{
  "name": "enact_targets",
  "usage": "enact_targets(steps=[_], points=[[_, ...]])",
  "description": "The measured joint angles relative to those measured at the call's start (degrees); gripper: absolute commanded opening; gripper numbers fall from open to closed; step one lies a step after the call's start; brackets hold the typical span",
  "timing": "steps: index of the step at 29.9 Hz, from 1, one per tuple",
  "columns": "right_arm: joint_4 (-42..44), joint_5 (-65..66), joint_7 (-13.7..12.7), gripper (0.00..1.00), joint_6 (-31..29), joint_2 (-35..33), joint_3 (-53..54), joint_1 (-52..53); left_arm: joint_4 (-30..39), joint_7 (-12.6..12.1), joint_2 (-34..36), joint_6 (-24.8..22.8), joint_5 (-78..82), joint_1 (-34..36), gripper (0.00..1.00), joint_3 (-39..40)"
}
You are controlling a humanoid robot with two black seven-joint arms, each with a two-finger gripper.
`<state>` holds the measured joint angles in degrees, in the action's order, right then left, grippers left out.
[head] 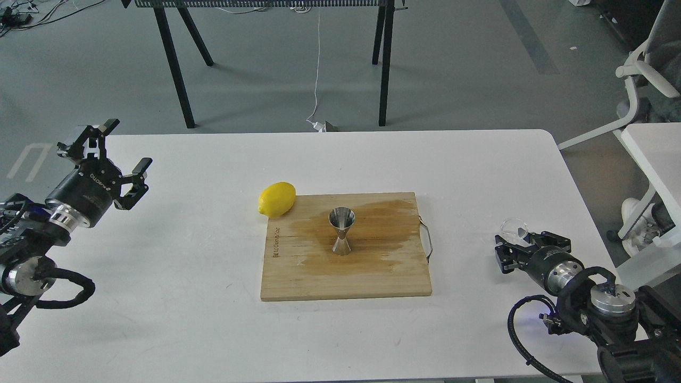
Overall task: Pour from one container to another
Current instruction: 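Grasp the small clear glass cup with the right gripper, then carry the clear cup with the right gripper above the jigger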
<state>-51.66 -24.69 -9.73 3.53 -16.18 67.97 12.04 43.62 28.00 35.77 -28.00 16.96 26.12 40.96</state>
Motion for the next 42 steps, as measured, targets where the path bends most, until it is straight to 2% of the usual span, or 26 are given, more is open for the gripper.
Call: enact_targets(steps=[5,11,18,26,32,42], points=[[-0.26,0.00,-0.03,0.40,-0.02,-0.07,0.00,-0.05,-0.11,0.00,0.00,0.00,0.00,-0.01,0.98,0.00],[-1.71,0.18,-0.02,0.43,-0.23,-0.14,-0.53,-0.17,-0.12,0.00,0.00,0.00,0.00,-0.01,0.98,0.00],[-10.71,1.89,0.34,0.43,-1.65,-2.70,-2.18,-0.52,-0.12,0.00,0.00,0.00,0.00,-0.01,0.98,0.00],[-20.60,11.60,-0.24,0.42,-1.62,-3.66,-3.05,0.34,-0.12,0.00,-0.59,0.00,-0.06,-0.01,0.98,0.00],[-23.60,17.60,-0.29,0.42,-1.55,-3.12,-8.46,4.11,-0.11,0.00,-0.70,0.00,0.01,-0.01,0.98,0.16],[-23.94,24.13,-0.06,0.41,-1.62,-2.98,-20.85,14.43,-0.10,0.00,-0.70,0.00,0.01,-0.01,0.98,0.18]])
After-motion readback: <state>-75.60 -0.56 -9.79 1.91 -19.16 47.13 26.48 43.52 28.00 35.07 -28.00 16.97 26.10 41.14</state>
